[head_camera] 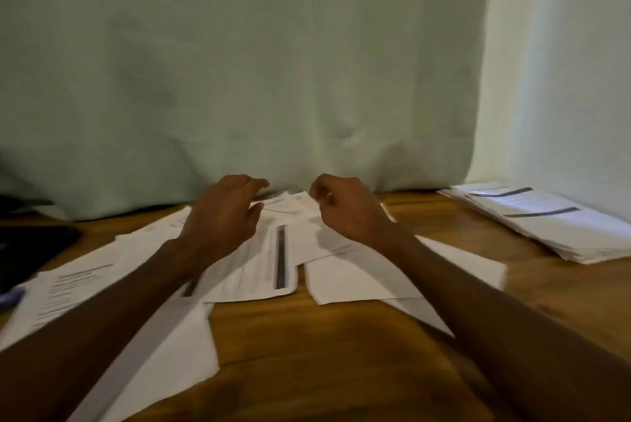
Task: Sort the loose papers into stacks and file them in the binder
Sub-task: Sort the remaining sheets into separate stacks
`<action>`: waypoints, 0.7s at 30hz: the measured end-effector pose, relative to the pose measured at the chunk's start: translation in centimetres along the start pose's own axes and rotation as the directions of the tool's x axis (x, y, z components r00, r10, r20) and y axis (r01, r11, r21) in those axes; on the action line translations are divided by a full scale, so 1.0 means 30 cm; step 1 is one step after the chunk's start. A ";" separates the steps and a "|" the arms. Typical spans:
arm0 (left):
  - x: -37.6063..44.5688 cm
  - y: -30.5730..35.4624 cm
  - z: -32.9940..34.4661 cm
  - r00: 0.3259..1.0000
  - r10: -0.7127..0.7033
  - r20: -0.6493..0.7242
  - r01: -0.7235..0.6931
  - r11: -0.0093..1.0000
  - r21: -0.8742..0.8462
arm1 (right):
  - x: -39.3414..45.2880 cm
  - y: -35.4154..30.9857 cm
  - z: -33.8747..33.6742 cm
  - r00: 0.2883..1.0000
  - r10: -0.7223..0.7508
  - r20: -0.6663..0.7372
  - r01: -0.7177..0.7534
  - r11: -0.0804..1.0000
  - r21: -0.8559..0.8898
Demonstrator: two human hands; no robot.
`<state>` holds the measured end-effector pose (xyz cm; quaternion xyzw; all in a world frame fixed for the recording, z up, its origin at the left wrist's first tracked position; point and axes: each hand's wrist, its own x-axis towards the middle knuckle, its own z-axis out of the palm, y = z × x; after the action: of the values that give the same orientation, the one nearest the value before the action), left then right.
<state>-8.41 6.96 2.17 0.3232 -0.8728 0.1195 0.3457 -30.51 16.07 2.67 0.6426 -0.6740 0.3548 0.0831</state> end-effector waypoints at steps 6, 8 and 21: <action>-0.099 -0.191 0.013 0.968 -0.250 0.004 0.249 0.966 -0.069 | 0.004 -0.202 0.236 0.995 -0.051 0.080 0.060 0.992 -0.114; -0.128 -0.224 0.041 0.960 -0.278 0.026 0.279 0.953 -0.120 | -0.034 -0.234 0.272 0.978 -0.128 0.164 0.156 0.973 -0.170; -0.128 -0.257 0.075 0.966 -0.243 0.092 0.259 0.922 -0.286 | -0.010 -0.136 0.269 0.887 0.328 0.325 -0.281 0.942 -0.182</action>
<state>-2.48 1.96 -2.21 0.3803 -0.8411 -0.0664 0.3788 -23.89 11.91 -1.92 0.5748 -0.7920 0.1988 -0.0536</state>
